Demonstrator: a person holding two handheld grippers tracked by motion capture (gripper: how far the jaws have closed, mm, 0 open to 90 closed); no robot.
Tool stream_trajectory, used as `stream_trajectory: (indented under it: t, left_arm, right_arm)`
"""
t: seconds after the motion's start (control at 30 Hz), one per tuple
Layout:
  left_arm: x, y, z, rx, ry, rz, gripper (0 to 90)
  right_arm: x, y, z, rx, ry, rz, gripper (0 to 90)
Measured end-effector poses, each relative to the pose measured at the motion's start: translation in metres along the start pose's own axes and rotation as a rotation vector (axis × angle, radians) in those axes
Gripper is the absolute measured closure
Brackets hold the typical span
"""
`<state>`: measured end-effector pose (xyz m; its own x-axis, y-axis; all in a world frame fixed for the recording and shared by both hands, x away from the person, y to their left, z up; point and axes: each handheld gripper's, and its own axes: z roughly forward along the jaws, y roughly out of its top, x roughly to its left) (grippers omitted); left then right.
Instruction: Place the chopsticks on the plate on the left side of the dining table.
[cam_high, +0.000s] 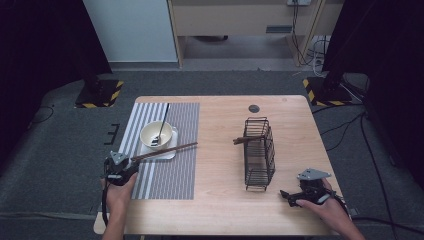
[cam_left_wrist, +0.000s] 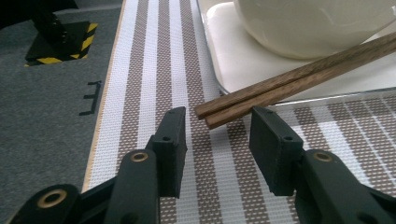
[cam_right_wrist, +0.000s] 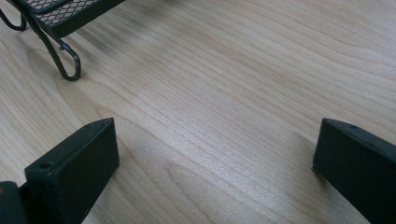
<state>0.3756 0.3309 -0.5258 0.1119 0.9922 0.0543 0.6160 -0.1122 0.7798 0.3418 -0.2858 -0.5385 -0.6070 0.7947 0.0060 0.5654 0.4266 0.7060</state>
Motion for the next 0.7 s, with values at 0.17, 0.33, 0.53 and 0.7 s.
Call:
stream_trajectory:
  t: [0.17, 0.33, 0.53, 0.7]
  left_arm:
    - [0.0018, -0.0009, -0.0009, 0.002, 0.006, 0.002, 59.0]
    - [-0.0001, -0.0004, -0.0015, -0.004, 0.002, 0.012, 62.9]
    - [-0.0026, 0.0006, -0.0017, -0.006, -0.003, 0.022, 64.4]
    - [-0.0028, 0.0008, -0.0019, -0.008, -0.003, 0.023, 64.2]
  right_arm:
    - [0.0000, 0.0000, 0.0001, -0.001, -0.001, 0.000, 0.2]
    - [0.0000, 0.0000, 0.0000, -0.001, -0.001, 0.000, 0.2]
    - [0.0000, 0.0000, 0.0000, -0.001, -0.001, 0.000, 0.2]
    - [0.0000, 0.0000, 0.0001, -0.001, -0.001, 0.000, 0.2]
